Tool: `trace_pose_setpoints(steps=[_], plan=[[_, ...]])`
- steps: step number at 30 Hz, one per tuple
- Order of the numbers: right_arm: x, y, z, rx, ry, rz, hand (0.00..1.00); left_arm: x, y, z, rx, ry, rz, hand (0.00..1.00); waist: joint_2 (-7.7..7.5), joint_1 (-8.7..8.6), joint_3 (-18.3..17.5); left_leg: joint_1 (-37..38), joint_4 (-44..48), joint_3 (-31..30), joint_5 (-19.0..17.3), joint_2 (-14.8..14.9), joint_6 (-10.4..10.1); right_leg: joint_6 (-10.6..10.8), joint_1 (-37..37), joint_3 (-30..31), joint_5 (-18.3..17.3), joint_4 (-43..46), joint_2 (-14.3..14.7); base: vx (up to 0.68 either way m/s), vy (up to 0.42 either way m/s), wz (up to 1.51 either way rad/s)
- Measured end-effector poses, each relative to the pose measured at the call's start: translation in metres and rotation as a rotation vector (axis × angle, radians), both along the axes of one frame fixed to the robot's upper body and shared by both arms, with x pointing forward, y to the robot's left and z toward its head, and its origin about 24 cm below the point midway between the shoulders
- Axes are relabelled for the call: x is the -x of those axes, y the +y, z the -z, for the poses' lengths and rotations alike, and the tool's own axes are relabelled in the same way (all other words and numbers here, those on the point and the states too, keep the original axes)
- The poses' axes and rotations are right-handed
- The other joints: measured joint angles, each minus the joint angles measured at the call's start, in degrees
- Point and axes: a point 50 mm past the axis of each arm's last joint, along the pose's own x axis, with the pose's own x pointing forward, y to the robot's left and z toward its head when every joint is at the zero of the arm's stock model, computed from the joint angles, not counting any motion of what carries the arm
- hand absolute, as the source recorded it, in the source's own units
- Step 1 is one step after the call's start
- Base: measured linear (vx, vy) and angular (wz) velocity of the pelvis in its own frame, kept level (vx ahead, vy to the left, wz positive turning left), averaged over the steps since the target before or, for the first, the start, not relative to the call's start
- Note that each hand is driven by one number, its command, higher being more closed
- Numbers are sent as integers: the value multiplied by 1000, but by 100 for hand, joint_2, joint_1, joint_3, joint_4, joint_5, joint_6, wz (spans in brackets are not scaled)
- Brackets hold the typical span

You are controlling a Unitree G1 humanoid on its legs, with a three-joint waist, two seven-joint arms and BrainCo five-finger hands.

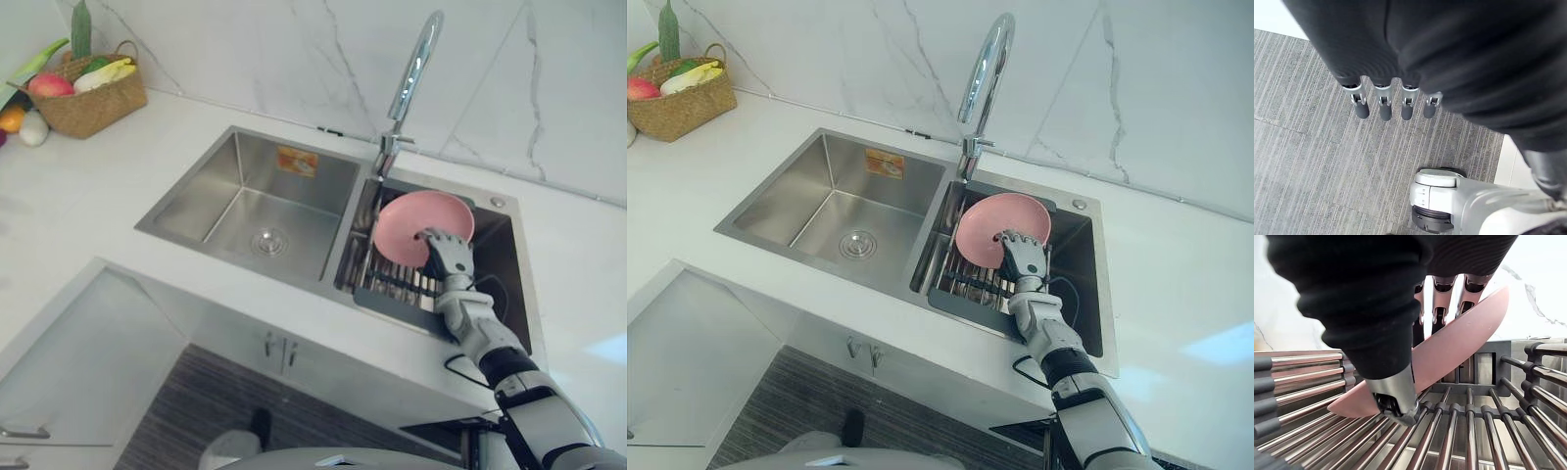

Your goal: Walk over to the sink, pick up the cup, carry it to the dishwasher, place the cup inside the dishwasher, then close the dishwasher door

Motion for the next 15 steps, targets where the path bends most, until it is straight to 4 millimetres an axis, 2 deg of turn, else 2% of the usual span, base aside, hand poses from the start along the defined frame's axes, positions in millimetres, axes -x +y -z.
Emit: trace_pose_setpoints(steps=[15], plan=[[0,7,2,51,66,-81,100,1,0,0,0,1,1,0,9,50,5,-8,0,-45,9,0,1,-4,6,-60,-29,13,-1,-7,-11,1]])
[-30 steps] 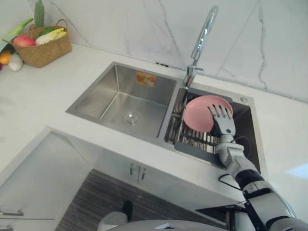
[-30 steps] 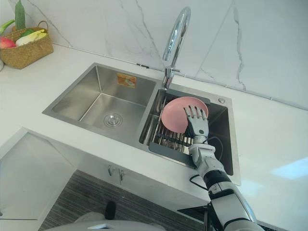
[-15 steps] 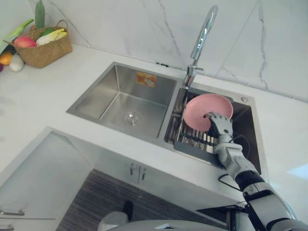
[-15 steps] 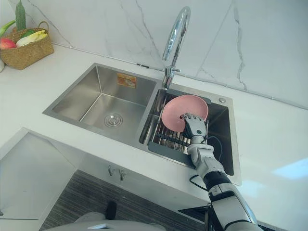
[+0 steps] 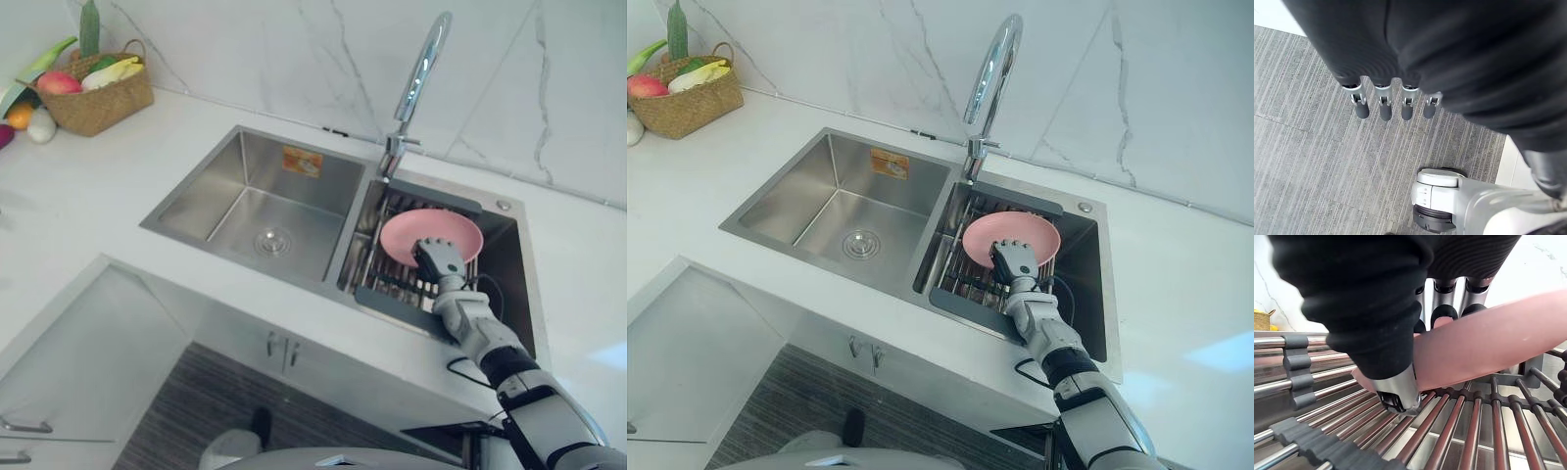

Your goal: Walk over to the sink, pick up the cup, carry it to the dishwasher, place the cup inside the dishwasher, then close the dishwasher door

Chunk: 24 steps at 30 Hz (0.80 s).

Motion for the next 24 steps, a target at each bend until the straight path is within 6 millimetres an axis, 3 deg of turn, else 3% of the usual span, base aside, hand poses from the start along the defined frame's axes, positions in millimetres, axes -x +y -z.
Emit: trace_pose_setpoints(steps=[6,10,19,24], plan=[[-1,-1,-7,20,-23,-28,100,0,-1,0,3,-1,1,0,16,-15,11,4,0,34,-3,0,0,0,-6,61,2,2,-15,0,0,-1],[-2,0,-23,99,-93,-87,100,-1,-4,0,13,-13,1,0,135,-61,69,7,1,136,-5,3,4,32,-13,164,69,-18,-27,-1,-4,-11],[0,-28,-73,180,-277,-102,100,1,-8,0,18,-1,40,0,138,-191,60,43,1,412,-29,44,41,86,-108,433,186,-47,-32,-7,-19,-16],[3,-36,-81,180,-321,-95,100,2,-10,1,15,14,71,0,135,-302,20,78,1,536,-32,85,37,78,-146,555,205,-41,-14,-23,-22,-13]])
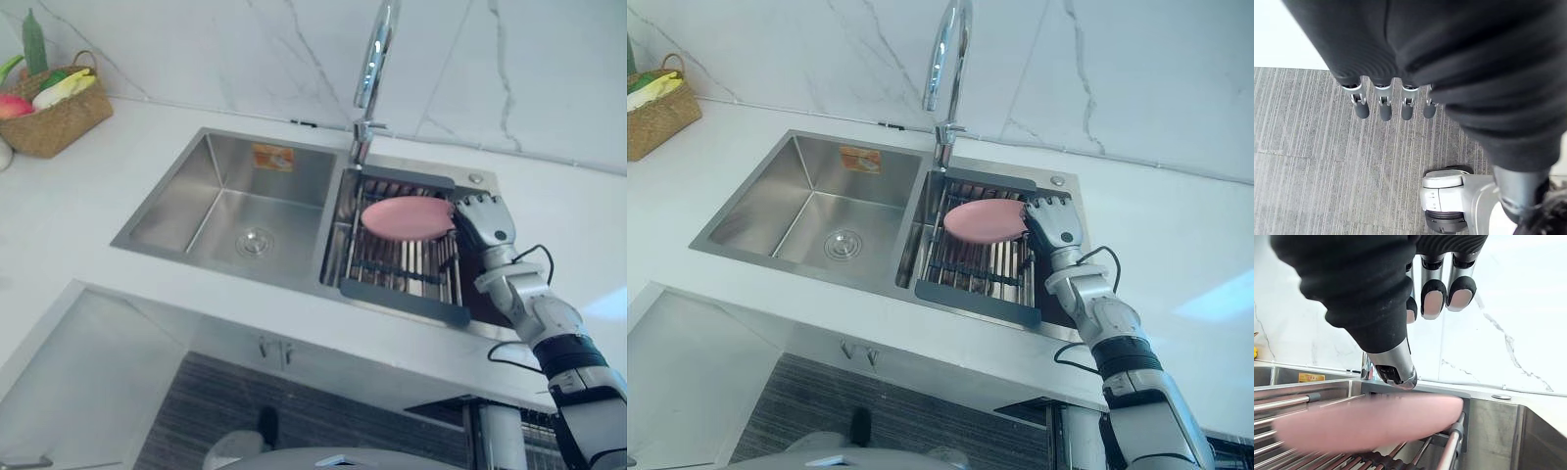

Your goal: Walk over to the sink, pick up the cup, carry it to the dishwasher, place the cup inside the dishwasher, then close the dishwasher door

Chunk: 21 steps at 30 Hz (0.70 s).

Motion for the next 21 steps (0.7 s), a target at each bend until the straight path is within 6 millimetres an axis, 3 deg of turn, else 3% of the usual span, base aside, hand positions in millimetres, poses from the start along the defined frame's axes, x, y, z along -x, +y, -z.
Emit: trace_pose_setpoints(steps=[10,11,21], plan=[[1,10,-10,-4,-27,-53,100,2,-2,1,-1,25,34,0,8,-8,-73,-3,0,114,8,36,10,-17,-71,132,33,-3,21,-18,-8,-6],[0,9,-9,-9,-9,-49,0,2,-3,1,0,27,36,0,2,-1,-84,-4,0,114,9,35,11,-18,-73,131,33,-9,22,0,0,0],[-2,9,-9,-214,78,-55,0,5,-4,1,10,39,5,0,4,33,-177,-37,0,96,40,37,47,-4,-109,113,47,-5,30,0,0,0]])
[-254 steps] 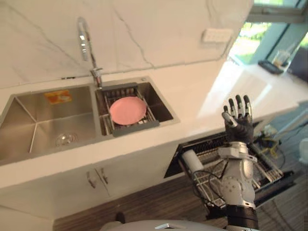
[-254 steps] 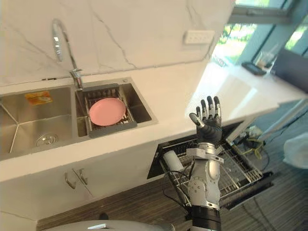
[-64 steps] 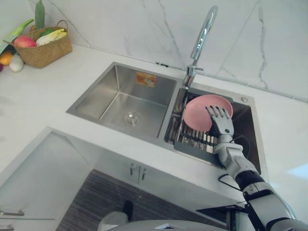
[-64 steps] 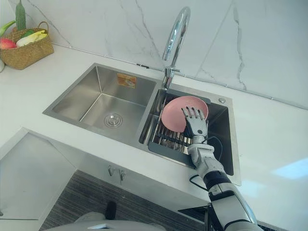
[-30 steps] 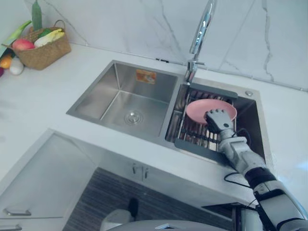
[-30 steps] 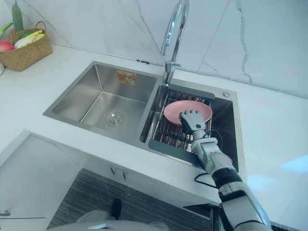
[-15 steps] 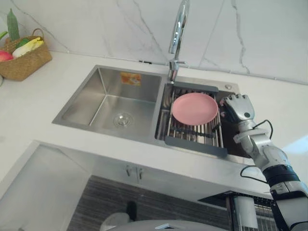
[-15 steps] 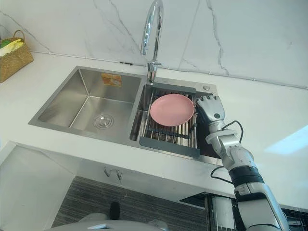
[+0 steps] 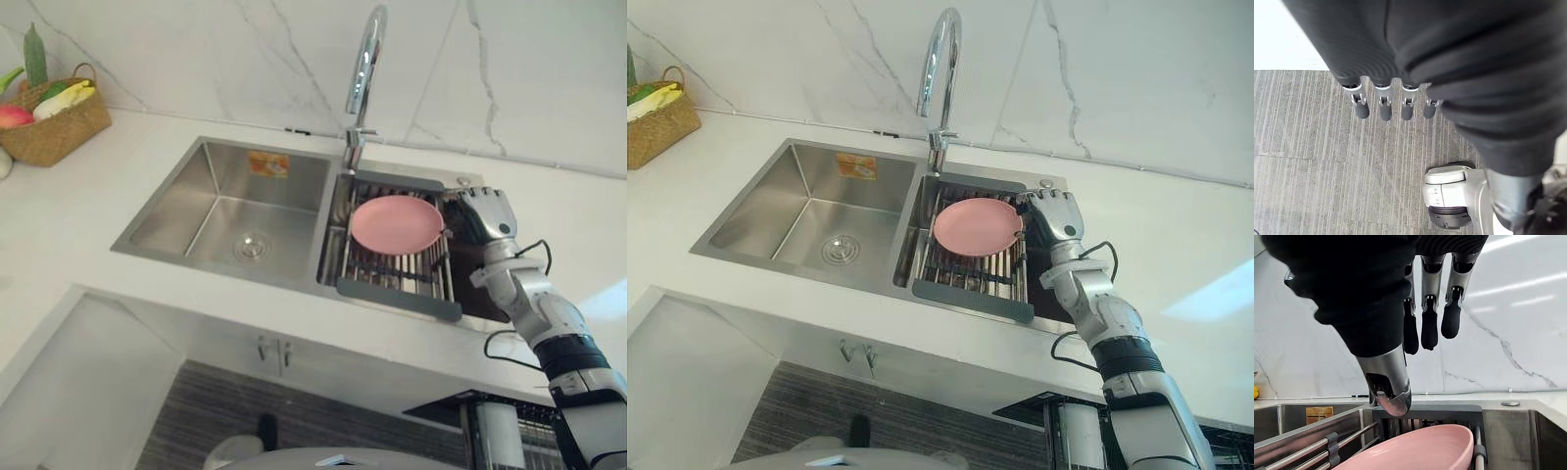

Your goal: Walk over to the sink, pick up the cup, carry it to the dishwasher, place the cup inside the dishwasher, then close the dishwasher door

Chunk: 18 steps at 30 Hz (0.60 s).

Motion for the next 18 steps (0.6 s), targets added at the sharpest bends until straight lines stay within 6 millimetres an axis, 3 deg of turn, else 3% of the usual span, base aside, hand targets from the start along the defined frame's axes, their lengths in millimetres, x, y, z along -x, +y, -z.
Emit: trace_pose_setpoints(steps=[11,18], plan=[[15,11,40,-81,323,-115,0,0,0,0,-1,0,-3,0,-2,-52,-4,-9,0,19,4,8,1,-6,-22,28,4,0,5,0,0,0],[24,18,52,-94,359,-147,0,0,0,0,0,1,-4,0,7,-121,-10,-11,0,24,4,12,1,-7,-25,31,9,0,9,0,0,0]])
